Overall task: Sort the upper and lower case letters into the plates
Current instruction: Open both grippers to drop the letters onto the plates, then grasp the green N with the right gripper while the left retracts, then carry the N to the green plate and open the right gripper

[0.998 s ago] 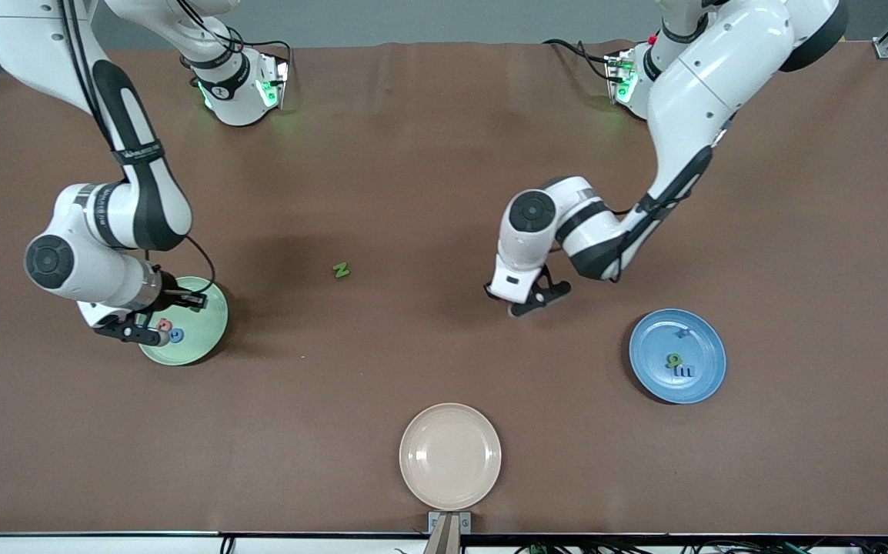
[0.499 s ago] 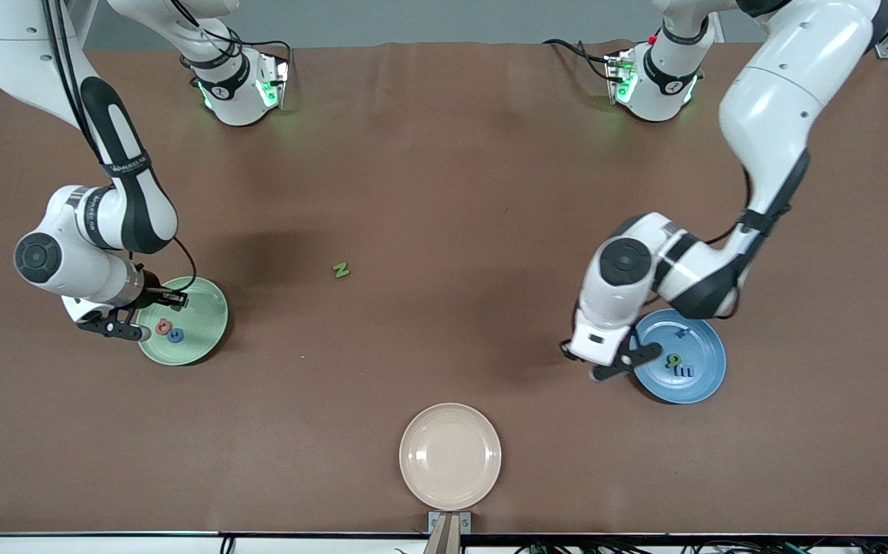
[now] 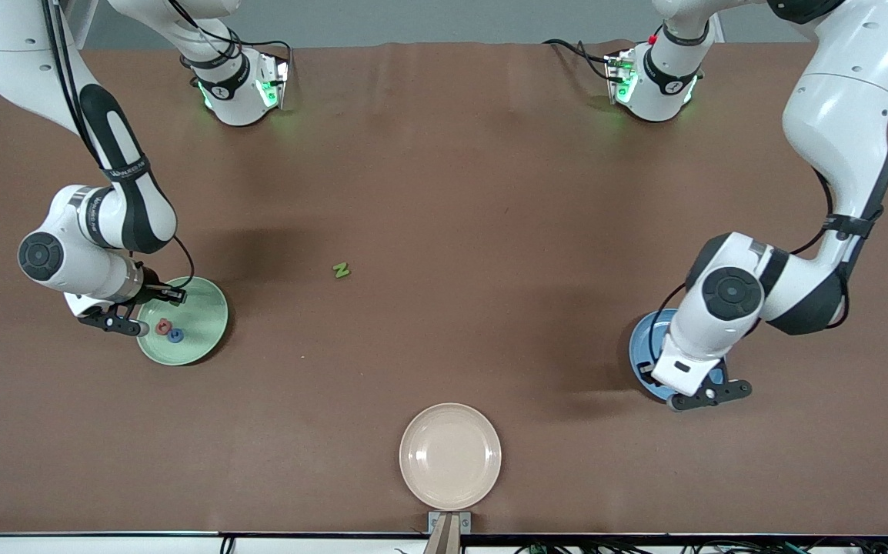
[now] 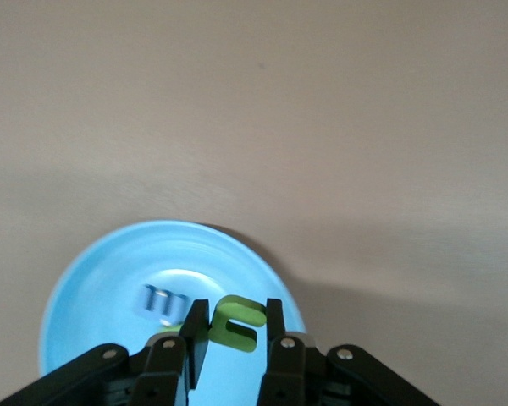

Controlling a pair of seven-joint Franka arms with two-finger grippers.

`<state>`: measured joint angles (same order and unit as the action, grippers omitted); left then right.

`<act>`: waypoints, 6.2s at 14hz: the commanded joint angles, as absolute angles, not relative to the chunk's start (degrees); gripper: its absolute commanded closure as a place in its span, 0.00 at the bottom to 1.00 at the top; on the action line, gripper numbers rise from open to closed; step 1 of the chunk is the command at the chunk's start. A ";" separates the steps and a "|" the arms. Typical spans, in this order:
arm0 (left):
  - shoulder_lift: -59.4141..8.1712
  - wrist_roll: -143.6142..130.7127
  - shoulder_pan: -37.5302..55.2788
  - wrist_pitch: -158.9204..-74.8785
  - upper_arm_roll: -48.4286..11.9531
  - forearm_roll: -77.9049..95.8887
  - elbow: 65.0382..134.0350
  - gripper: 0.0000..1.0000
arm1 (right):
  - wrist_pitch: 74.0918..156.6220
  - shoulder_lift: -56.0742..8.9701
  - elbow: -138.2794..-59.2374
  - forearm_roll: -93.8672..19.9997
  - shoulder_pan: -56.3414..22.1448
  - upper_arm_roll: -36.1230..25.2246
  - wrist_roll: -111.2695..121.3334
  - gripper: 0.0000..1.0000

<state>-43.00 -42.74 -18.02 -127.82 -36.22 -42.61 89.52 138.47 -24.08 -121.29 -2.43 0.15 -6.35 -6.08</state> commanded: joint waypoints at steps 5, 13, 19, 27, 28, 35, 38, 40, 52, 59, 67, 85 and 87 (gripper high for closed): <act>-46.41 -33.31 -22.32 -132.09 -34.64 -42.72 88.77 1.00 | 138.88 -23.48 -121.55 -1.76 0.71 -4.93 -6.06 0.04; -43.25 -43.77 -22.41 -131.84 -36.91 -41.57 97.03 0.00 | 117.52 -18.72 -107.67 -1.84 -23.90 -5.19 -41.74 0.00; -41.40 -40.70 -22.68 -126.06 -40.95 -41.57 89.93 0.00 | 122.77 -22.93 -107.93 -3.16 -26.45 -4.92 -53.85 0.00; -38.08 -29.11 -22.68 -106.72 -44.47 -32.70 76.38 0.00 | 131.13 -24.70 -115.39 -8.88 -31.20 -4.83 -66.34 0.02; -35.97 -28.31 -22.76 -105.48 -44.47 -32.00 76.38 0.00 | 131.57 -24.44 -116.53 -8.88 -31.98 -4.92 -66.97 0.02; -27.95 -18.90 -28.48 -100.03 -44.56 -20.83 76.38 0.00 | 141.77 -24.52 -122.96 -8.88 -34.98 -4.92 -72.33 0.03; -26.20 -18.90 -28.30 -98.88 -44.65 -20.74 76.38 0.00 | 141.85 -24.61 -122.96 -8.96 -35.07 -4.92 -72.42 0.06; -25.05 -18.81 -28.30 -96.96 -44.74 -20.74 76.38 0.00 | 142.03 -24.78 -122.96 -8.88 -35.42 -4.92 -73.38 0.14; -12.23 -17.67 -6.96 -90.97 -21.03 -11.17 78.66 0.00 | 145.55 -27.86 -122.96 -8.79 -38.15 -5.18 -78.93 0.34; -6.16 -12.15 0.79 -90.97 -9.67 -6.16 83.14 0.00 | 145.55 -27.77 -122.70 -7.82 -35.95 -5.45 -78.75 0.36; -0.79 -10.63 5.54 -91.41 -2.90 -2.81 89.12 0.00 | 145.72 -27.86 -122.70 -7.65 -36.30 -5.62 -78.93 0.39; -1.32 -8.00 5.27 -91.58 -3.16 -3.43 88.68 0.00 | 145.72 -27.86 -121.91 -7.65 -36.56 -5.62 -78.58 0.69; -1.32 -7.21 5.19 -91.58 -3.08 -3.43 88.68 0.00 | 145.37 -27.86 -121.38 -7.56 -36.65 -5.62 -78.49 0.75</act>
